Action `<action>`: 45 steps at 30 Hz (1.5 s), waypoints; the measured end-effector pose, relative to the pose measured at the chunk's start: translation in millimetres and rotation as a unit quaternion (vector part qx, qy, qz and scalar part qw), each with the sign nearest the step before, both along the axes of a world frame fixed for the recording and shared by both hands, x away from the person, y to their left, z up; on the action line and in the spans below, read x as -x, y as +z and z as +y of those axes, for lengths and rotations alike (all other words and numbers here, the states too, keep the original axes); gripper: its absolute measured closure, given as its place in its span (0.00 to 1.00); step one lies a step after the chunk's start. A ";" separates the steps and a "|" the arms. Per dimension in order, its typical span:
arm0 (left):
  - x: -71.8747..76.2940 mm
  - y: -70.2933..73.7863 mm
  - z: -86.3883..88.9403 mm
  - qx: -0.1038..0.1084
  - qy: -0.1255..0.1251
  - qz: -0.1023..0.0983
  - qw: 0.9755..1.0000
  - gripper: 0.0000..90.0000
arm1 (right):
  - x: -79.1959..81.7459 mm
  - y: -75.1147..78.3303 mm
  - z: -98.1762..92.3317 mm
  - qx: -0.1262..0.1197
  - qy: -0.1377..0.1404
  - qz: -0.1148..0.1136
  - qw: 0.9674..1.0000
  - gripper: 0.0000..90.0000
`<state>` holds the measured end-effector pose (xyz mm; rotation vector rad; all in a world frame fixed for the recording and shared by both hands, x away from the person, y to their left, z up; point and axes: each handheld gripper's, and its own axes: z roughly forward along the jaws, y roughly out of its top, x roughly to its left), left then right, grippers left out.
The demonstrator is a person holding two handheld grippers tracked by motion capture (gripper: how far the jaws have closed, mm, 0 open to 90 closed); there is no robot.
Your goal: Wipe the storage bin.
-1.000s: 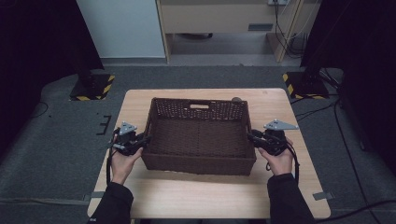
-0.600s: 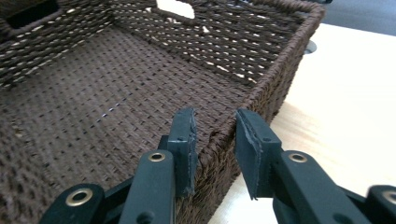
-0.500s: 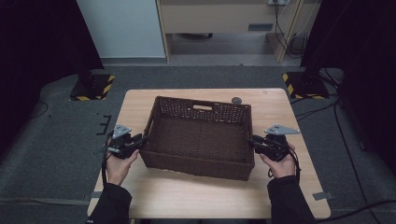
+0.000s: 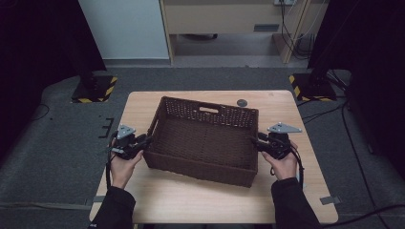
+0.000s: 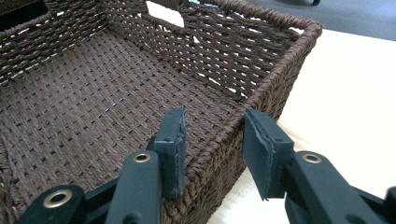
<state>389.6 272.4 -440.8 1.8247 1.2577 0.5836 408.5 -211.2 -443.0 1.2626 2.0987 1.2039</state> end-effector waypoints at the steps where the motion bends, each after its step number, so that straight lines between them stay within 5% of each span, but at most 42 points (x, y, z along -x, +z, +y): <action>1: 1.6 0.0 0.1 -0.002 0.000 0.000 1.000 0.74 | 2.6 0.6 1.1 0.002 -0.003 0.002 1.000 0.67; 4: 4.1 -1.9 0.9 -0.011 0.003 0.004 1.000 0.78 | 10.9 2.0 0.6 0.002 0.001 0.008 1.000 0.65; 7: 0.0 -4.0 3.3 0.002 0.009 0.010 1.000 0.85 | 16.3 5.8 -1.0 0.001 0.008 0.018 1.000 0.64; 14: -9.8 -6.2 1.6 -0.013 0.019 0.006 1.000 0.89 | 4.5 4.7 1.2 0.016 -0.007 -0.011 1.000 0.62; 22: 7.9 2.6 7.1 0.001 0.018 -0.019 1.000 0.73 | 8.2 1.5 1.4 0.011 -0.008 -0.004 1.000 0.65; 29: 30.9 7.4 6.3 0.015 0.009 -0.035 0.999 0.70 | 26.4 4.4 -0.3 0.002 -0.003 0.007 1.000 0.62; 34: 28.7 3.4 -3.5 0.000 0.004 -0.031 1.000 0.70 | 28.2 8.7 -2.8 0.003 0.001 -0.003 1.000 0.59; 39: 21.2 1.8 -0.3 0.013 0.007 -0.027 1.000 0.71 | 19.9 10.1 -8.5 -0.008 -0.021 -0.025 0.999 0.55; 45: 16.1 1.2 -0.3 0.007 0.016 -0.023 1.000 0.70 | 11.9 2.3 -5.5 0.006 -0.020 -0.012 1.000 0.54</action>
